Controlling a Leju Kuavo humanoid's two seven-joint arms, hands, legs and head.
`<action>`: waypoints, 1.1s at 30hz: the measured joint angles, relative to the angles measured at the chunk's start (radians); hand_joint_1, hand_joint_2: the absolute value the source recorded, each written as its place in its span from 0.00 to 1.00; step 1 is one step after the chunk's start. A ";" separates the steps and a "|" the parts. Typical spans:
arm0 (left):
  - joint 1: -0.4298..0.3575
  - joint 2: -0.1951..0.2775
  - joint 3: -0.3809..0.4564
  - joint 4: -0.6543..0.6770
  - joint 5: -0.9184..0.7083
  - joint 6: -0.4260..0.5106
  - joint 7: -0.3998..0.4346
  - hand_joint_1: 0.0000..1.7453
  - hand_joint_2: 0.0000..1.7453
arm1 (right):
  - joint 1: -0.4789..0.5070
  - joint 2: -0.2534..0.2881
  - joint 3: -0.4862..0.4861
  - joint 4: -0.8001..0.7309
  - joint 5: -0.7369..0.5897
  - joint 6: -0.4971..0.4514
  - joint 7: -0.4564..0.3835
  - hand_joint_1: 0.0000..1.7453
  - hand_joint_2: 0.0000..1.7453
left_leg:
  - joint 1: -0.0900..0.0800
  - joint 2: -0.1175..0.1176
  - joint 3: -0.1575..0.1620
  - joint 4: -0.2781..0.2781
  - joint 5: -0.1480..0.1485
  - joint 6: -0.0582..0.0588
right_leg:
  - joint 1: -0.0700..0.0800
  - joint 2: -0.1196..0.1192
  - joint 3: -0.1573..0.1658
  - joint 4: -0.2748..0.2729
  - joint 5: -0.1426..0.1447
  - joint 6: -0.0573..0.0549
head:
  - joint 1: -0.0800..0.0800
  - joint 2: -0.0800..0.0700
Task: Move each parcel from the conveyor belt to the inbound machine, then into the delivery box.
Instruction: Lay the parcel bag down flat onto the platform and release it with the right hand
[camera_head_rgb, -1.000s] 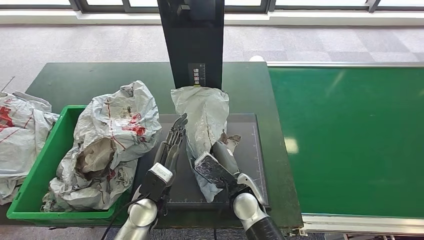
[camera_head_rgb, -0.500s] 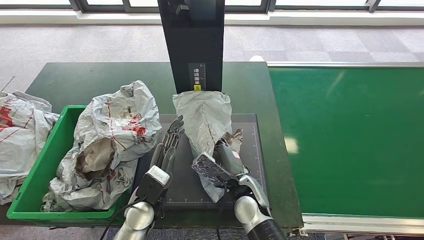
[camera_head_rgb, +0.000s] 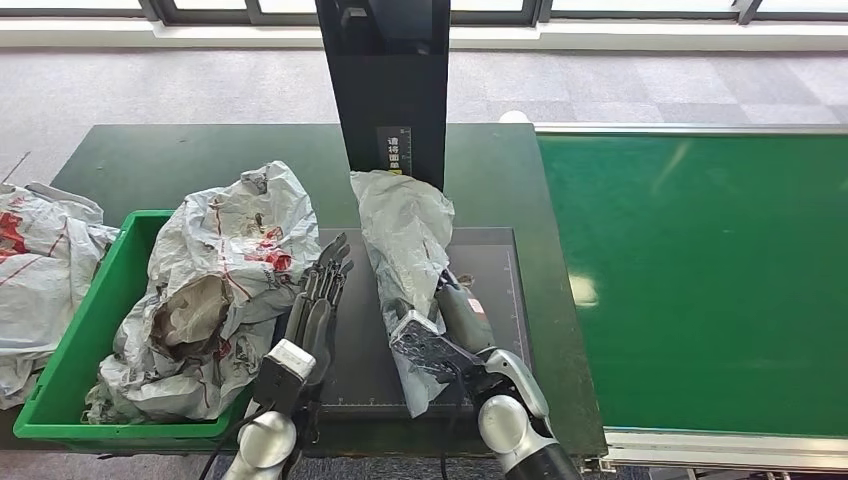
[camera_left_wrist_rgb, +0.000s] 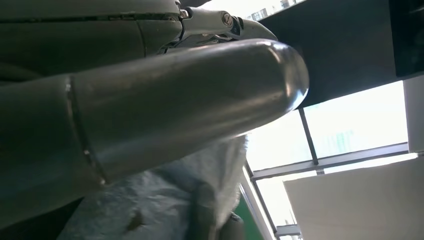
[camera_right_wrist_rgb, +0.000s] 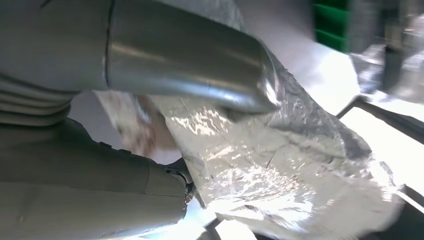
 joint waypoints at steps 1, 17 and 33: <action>0.004 0.001 0.003 -0.003 0.003 0.000 -0.002 0.00 0.00 | 0.003 -0.005 0.005 -0.025 -0.006 0.002 -0.008 0.00 0.00 | 0.000 0.000 0.000 0.000 0.000 0.000 | 0.000 0.000 0.000 0.000 0.000 0.000 | 0.000 0.000; 0.023 0.002 0.033 -0.029 0.090 0.000 -0.073 0.00 0.00 | 0.135 -0.098 0.058 -0.328 -0.115 -0.017 -0.196 0.00 0.00 | 0.000 -0.001 0.000 0.000 -0.001 0.000 | 0.000 -0.001 0.000 0.000 -0.001 0.000 | 0.000 0.000; 0.024 -0.004 0.039 0.013 0.112 -0.035 -0.080 0.00 0.00 | 0.195 -0.143 0.058 -0.319 -0.030 0.040 -0.030 0.00 0.00 | 0.000 -0.001 0.000 0.000 -0.001 0.001 | 0.000 -0.001 0.000 0.000 -0.001 0.001 | 0.000 0.000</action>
